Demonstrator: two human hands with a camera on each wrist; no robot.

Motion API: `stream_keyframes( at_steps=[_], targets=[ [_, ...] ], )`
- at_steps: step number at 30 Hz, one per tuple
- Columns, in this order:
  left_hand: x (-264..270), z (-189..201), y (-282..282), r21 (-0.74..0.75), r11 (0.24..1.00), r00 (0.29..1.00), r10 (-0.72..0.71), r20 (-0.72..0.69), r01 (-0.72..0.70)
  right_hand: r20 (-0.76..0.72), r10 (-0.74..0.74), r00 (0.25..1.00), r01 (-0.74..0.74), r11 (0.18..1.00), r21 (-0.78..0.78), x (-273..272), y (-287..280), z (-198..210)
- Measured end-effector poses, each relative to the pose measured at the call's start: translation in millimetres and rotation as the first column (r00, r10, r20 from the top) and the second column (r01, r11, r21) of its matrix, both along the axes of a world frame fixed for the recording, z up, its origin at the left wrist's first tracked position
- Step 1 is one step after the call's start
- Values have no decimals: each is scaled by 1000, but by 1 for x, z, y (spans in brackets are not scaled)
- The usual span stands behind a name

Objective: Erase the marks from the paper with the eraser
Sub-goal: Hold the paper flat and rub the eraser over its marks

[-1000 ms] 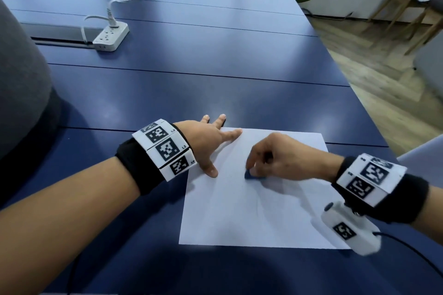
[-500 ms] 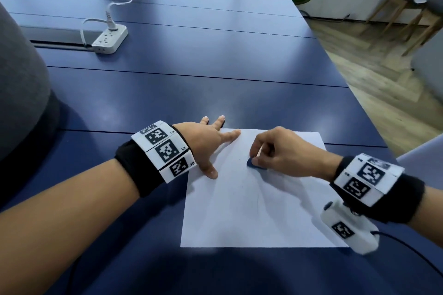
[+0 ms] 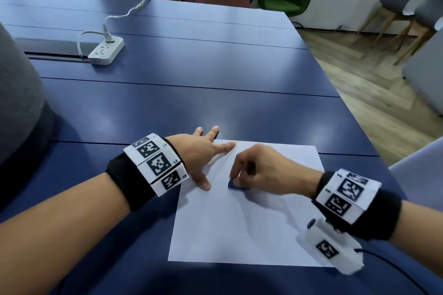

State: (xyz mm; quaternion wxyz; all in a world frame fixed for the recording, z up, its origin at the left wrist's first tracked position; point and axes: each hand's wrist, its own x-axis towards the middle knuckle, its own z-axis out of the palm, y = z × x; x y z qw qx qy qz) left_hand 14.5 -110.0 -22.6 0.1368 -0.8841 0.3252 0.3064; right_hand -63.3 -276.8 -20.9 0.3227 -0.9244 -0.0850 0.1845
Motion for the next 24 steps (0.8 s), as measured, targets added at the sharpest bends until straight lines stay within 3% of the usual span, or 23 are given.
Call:
stream_keyframes(
  at_steps=[2,5,7,12,18,22,24],
  targets=[
    [0,0,1,-3,1000,1000,2,-4,-2,22,32,999,-31,998,-49,5,3,3],
    [0,1,1,-6,1000,1000,5,-9,-6,120,-154,981,163,984,-67,32,-16,4],
    [0,1,2,-8,1000,1000,7,-4,-7,128,-210,969,217,976,-38,33,-18,1],
    [0,-1,2,-20,1000,1000,-1,1,1,48,34,998,-32,998,-49,-1,8,3],
    [0,0,2,-18,1000,1000,-8,11,8,152,-139,979,151,986,-70,27,-9,2],
    [-1,0,2,-7,1000,1000,-11,22,11,53,110,992,-109,994,-32,-13,14,-1],
    [-1,0,2,-4,1000,1000,-12,20,12,73,118,990,-113,991,-68,-6,11,3]
  ],
)
